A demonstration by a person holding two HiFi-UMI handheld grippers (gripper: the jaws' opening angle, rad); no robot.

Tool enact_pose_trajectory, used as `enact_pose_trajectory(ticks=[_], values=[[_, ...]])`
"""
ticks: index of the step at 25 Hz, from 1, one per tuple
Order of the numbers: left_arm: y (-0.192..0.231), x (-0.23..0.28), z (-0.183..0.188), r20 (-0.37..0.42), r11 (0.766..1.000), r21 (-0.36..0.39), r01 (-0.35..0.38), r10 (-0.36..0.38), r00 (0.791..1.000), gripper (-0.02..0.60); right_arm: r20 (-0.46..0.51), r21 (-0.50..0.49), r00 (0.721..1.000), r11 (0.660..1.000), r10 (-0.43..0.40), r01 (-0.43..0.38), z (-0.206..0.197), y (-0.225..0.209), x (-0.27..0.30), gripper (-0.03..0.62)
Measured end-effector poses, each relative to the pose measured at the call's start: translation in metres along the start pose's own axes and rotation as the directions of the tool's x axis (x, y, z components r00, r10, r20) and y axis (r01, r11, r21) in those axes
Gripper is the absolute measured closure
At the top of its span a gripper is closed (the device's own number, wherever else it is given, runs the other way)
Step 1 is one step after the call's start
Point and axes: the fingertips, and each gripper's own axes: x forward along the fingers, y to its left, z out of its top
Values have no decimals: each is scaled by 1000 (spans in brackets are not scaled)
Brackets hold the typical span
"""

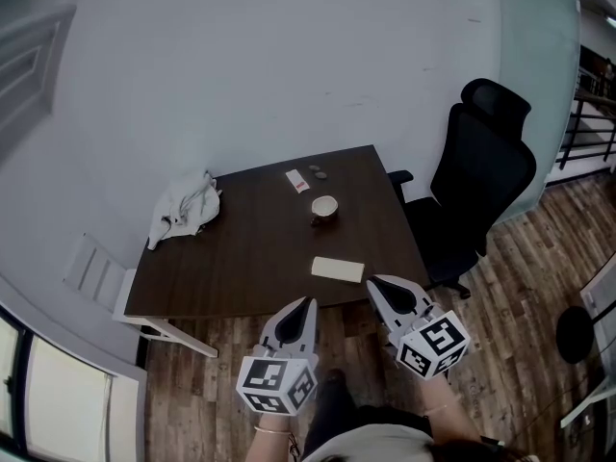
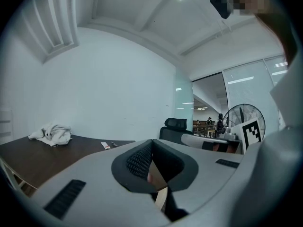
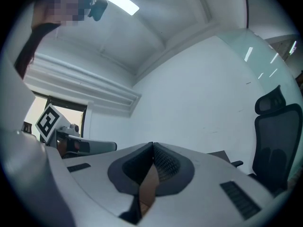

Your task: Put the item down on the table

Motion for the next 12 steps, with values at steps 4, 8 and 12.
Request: enact_pose_trajectory(ticks=[4, 8, 12], values=[[-7, 1, 0, -8, 1000, 23, 9, -9, 1000, 563, 14, 5, 1000, 1000, 1, -1, 5, 2, -7, 585], [-10, 1, 0, -4, 999, 30, 11, -11, 1000, 563, 19, 3, 1000, 1000, 8, -8, 5, 7, -9, 585], [-12, -1, 1, -3, 1000, 30, 7, -7, 1000, 563, 14, -4, 1000, 1000, 8, -8, 7, 11, -11, 585]])
